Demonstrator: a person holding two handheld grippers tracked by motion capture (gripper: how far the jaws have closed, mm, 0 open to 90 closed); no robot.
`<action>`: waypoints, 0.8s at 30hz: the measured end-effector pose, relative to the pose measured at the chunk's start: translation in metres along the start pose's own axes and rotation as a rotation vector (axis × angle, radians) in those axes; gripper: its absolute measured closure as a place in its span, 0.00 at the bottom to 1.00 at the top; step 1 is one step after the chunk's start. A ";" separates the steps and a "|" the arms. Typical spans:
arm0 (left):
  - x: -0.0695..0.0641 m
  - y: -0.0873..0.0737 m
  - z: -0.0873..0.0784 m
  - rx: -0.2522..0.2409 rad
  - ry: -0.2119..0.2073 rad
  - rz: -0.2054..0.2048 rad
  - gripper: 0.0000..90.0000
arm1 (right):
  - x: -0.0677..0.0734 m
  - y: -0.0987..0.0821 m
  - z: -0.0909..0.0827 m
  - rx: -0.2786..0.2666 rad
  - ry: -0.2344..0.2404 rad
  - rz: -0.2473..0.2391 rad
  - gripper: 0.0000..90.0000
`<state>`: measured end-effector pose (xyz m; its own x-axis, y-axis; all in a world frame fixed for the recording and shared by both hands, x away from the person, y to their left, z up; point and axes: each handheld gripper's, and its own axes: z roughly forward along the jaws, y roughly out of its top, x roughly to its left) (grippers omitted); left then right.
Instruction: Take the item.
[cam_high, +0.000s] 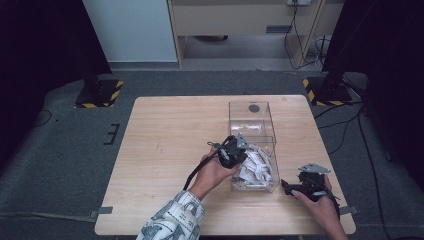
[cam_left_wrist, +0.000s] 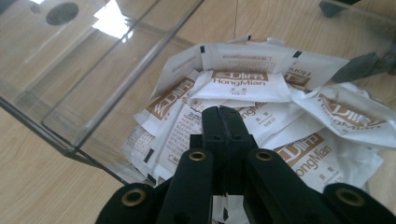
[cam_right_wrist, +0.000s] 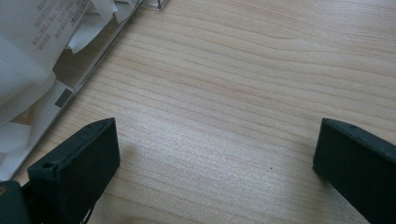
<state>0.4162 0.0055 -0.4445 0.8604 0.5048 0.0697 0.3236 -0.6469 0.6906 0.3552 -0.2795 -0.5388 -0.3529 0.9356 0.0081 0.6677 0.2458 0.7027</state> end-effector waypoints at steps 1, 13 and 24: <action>0.000 0.000 -0.002 -0.001 -0.003 0.002 1.00 | 0.000 0.000 0.000 0.001 0.000 0.001 0.01; -0.003 0.001 -0.017 -0.063 -0.022 -0.023 1.00 | 0.000 0.000 0.000 0.001 0.001 0.001 0.01; -0.002 0.004 -0.025 -0.096 -0.047 -0.021 1.00 | 0.000 0.000 0.000 0.001 0.000 0.000 0.01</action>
<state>0.4055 0.0159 -0.4237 0.8720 0.4889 0.0228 0.3043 -0.5780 0.7572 0.3552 -0.2794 -0.5388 -0.3529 0.9356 0.0085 0.6685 0.2458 0.7019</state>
